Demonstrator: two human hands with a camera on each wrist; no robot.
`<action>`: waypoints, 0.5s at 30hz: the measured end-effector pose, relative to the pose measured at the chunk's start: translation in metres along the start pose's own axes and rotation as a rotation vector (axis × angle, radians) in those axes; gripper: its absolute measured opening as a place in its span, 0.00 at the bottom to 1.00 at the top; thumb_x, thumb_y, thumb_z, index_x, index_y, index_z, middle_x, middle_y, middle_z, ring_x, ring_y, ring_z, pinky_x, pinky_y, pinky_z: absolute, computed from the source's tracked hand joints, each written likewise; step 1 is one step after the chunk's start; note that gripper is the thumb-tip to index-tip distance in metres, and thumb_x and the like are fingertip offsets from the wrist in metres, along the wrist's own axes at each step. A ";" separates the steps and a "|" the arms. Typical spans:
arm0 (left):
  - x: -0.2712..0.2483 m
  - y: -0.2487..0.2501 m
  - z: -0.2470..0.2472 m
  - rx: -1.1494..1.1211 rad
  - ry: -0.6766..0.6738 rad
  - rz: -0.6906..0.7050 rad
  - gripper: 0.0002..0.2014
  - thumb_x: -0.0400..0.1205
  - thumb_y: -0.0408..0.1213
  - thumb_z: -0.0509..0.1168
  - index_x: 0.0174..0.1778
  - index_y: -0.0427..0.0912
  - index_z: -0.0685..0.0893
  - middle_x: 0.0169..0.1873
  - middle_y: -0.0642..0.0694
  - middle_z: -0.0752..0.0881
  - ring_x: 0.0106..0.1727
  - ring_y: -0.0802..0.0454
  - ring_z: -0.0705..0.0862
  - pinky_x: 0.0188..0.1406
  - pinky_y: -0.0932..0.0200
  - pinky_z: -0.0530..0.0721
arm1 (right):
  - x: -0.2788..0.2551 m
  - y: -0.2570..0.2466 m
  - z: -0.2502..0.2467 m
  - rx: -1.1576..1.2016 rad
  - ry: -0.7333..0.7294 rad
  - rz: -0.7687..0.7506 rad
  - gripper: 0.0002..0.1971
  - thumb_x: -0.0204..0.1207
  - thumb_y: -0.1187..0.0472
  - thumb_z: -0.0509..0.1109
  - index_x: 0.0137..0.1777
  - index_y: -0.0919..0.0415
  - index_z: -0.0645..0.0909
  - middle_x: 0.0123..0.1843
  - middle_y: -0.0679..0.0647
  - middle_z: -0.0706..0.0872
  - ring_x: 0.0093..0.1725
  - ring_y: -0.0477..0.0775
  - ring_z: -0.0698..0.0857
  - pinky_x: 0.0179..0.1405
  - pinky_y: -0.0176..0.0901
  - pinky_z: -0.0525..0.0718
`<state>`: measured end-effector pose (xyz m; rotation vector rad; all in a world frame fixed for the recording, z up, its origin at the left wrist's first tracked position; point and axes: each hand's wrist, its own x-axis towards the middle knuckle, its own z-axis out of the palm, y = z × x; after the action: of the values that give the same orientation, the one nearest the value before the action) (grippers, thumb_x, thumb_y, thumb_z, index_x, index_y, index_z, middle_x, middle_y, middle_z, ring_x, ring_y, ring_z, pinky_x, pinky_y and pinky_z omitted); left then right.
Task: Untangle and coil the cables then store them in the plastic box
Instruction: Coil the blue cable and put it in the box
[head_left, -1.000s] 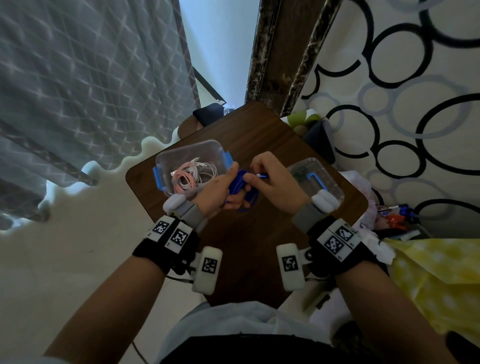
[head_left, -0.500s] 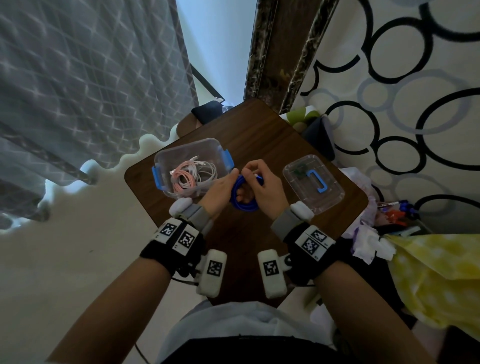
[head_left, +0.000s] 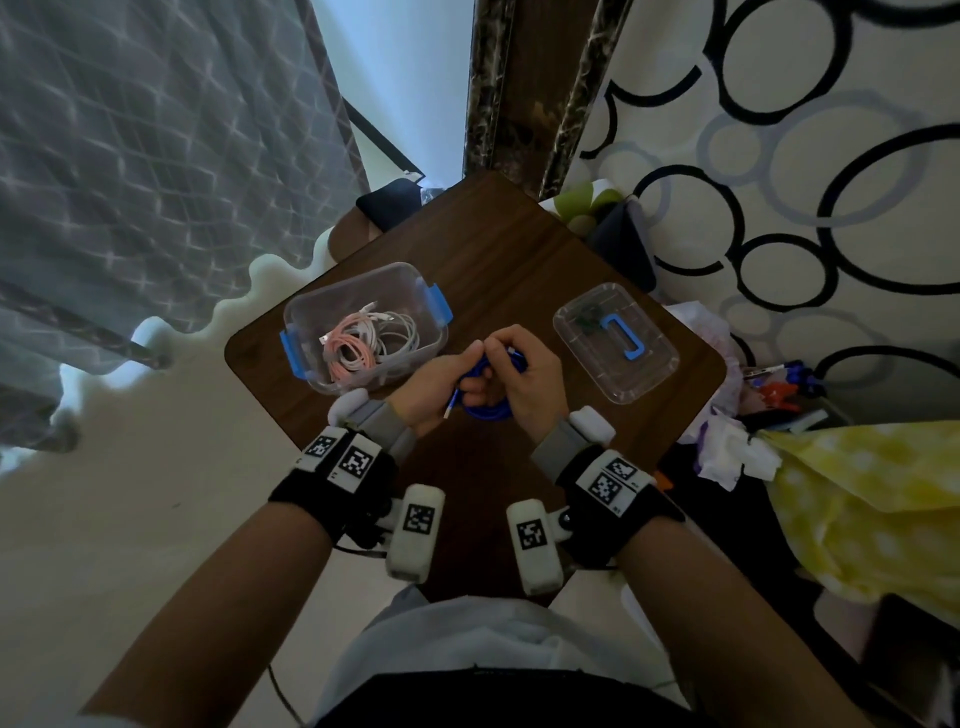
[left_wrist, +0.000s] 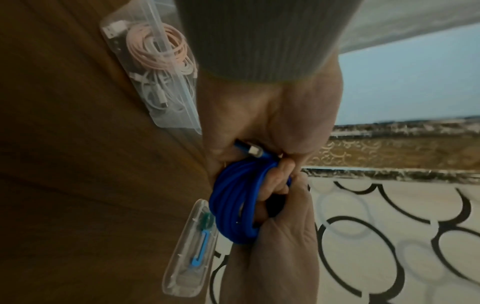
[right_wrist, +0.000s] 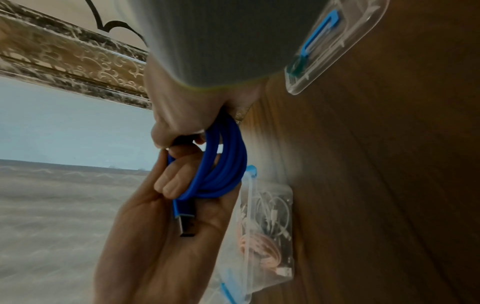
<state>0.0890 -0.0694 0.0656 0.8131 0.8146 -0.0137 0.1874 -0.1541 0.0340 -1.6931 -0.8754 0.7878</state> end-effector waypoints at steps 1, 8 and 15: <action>-0.001 0.000 -0.002 0.037 0.014 -0.003 0.18 0.87 0.43 0.47 0.38 0.39 0.76 0.19 0.53 0.71 0.21 0.61 0.72 0.26 0.69 0.75 | 0.001 0.001 0.002 -0.013 -0.009 0.002 0.09 0.80 0.58 0.61 0.44 0.62 0.79 0.40 0.55 0.80 0.39 0.44 0.78 0.42 0.30 0.77; -0.013 0.003 -0.024 0.537 0.181 0.219 0.12 0.87 0.41 0.49 0.45 0.46 0.77 0.32 0.49 0.75 0.31 0.56 0.74 0.37 0.60 0.75 | 0.002 -0.015 0.023 -0.146 -0.004 -0.032 0.08 0.82 0.60 0.61 0.45 0.62 0.78 0.42 0.52 0.78 0.40 0.40 0.76 0.44 0.28 0.74; -0.025 0.027 -0.045 0.884 0.135 0.299 0.12 0.87 0.39 0.49 0.60 0.41 0.74 0.36 0.51 0.78 0.35 0.59 0.77 0.37 0.67 0.75 | 0.014 -0.039 0.037 -0.158 0.007 0.021 0.09 0.83 0.57 0.60 0.46 0.60 0.78 0.43 0.57 0.80 0.44 0.52 0.80 0.47 0.45 0.78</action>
<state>0.0511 -0.0278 0.0808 1.7814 0.8009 -0.0563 0.1571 -0.1158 0.0611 -1.8450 -0.9368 0.7421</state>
